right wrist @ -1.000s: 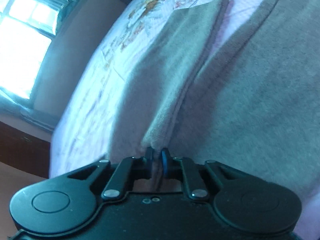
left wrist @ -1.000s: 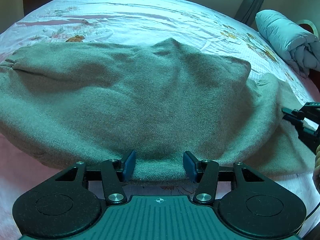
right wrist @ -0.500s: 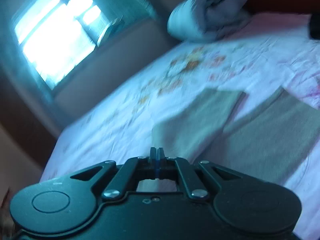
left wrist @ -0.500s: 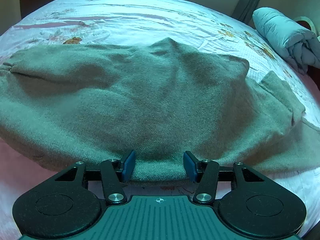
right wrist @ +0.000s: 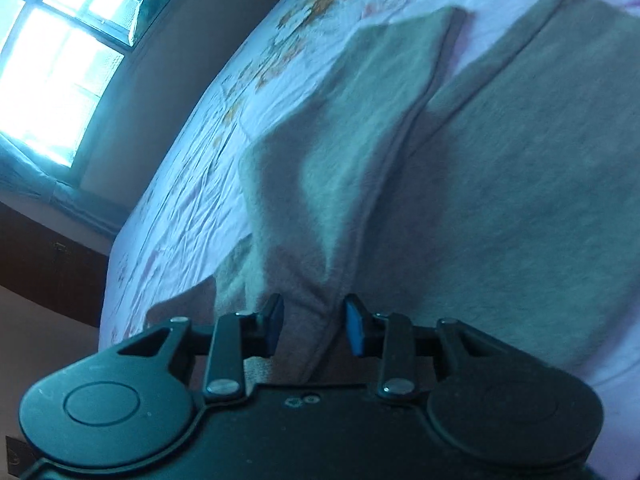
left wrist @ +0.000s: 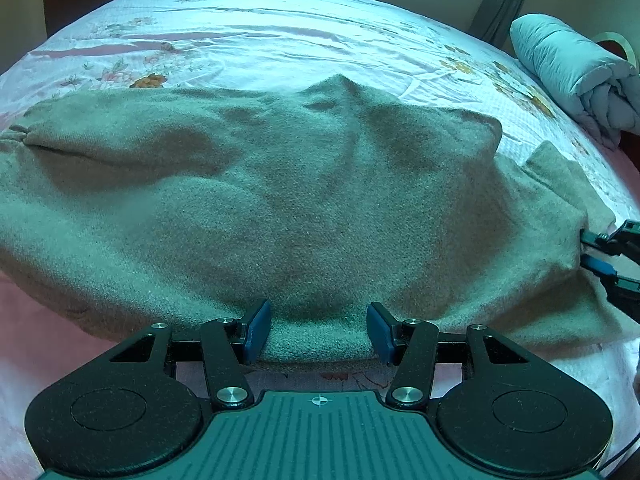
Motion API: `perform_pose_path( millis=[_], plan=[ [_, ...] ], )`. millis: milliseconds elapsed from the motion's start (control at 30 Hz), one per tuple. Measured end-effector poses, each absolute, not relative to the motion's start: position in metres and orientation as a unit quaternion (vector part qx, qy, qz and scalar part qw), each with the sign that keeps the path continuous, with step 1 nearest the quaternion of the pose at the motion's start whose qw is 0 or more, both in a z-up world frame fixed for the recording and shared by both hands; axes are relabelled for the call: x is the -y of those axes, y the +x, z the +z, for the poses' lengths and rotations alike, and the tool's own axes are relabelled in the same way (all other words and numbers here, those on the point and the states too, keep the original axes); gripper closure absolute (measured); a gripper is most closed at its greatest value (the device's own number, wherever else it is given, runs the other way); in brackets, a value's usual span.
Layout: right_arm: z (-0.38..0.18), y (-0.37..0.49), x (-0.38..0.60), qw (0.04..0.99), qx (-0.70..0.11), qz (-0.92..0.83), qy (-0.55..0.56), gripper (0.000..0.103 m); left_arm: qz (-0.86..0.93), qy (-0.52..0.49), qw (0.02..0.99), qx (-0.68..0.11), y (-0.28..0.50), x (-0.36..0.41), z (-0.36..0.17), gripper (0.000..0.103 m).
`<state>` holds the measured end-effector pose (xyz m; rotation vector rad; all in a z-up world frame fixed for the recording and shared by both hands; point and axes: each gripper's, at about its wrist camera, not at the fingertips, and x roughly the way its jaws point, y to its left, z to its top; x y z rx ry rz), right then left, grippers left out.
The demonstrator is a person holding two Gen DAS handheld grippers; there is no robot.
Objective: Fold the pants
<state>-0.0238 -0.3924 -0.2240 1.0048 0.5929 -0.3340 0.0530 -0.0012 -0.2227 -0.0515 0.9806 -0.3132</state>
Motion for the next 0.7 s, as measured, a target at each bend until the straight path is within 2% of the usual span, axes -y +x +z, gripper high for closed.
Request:
perform_pose_path(
  millis=[33, 100, 300, 367, 400, 433, 533, 567, 600, 633, 700],
  plan=[
    [-0.223, -0.025, 0.391, 0.824, -0.279, -0.16, 0.466, 0.093, -0.15, -0.024, 0.87, -0.469, 0.053, 0.001, -0.223, 0.05],
    [-0.225, -0.025, 0.391, 0.829, -0.274, -0.164, 0.459, 0.103, -0.15, -0.024, 0.87, -0.469, 0.053, 0.001, -0.223, 0.05],
    [-0.214, -0.042, 0.39, 0.847, -0.242, -0.152, 0.448, 0.103, -0.15, -0.02, 0.87, -0.468, 0.054, 0.002, -0.223, 0.05],
    [-0.211, -0.046, 0.389, 0.851, -0.248, -0.167, 0.432, 0.081, -0.15, -0.021, 0.87, -0.469, 0.054, 0.002, -0.222, 0.05],
    [-0.214, -0.045, 0.392, 0.845, -0.256, -0.173, 0.436, 0.056, -0.15, -0.021, 0.87, -0.469, 0.054, 0.002, -0.222, 0.05],
    [-0.217, -0.045, 0.395, 0.842, -0.252, -0.173, 0.444, 0.052, -0.15, -0.021, 0.87, -0.469, 0.054, 0.002, -0.222, 0.05],
    [-0.222, -0.038, 0.401, 0.841, -0.243, -0.164, 0.455, 0.052, -0.149, -0.02, 0.87, -0.47, 0.054, 0.003, -0.223, 0.05],
    [-0.223, -0.033, 0.402, 0.842, -0.246, -0.161, 0.452, 0.054, -0.148, -0.019, 0.87, -0.47, 0.054, 0.003, -0.222, 0.05],
    [-0.223, -0.028, 0.402, 0.843, -0.25, -0.159, 0.448, 0.065, -0.147, -0.019, 0.87, -0.47, 0.055, 0.003, -0.223, 0.05],
    [-0.224, -0.025, 0.402, 0.843, -0.255, -0.155, 0.447, 0.103, -0.147, -0.019, 0.87, -0.471, 0.055, 0.003, -0.223, 0.05],
    [-0.224, -0.024, 0.401, 0.839, -0.264, -0.161, 0.448, 0.103, -0.147, -0.019, 0.87, -0.47, 0.054, 0.003, -0.223, 0.05]
  ],
)
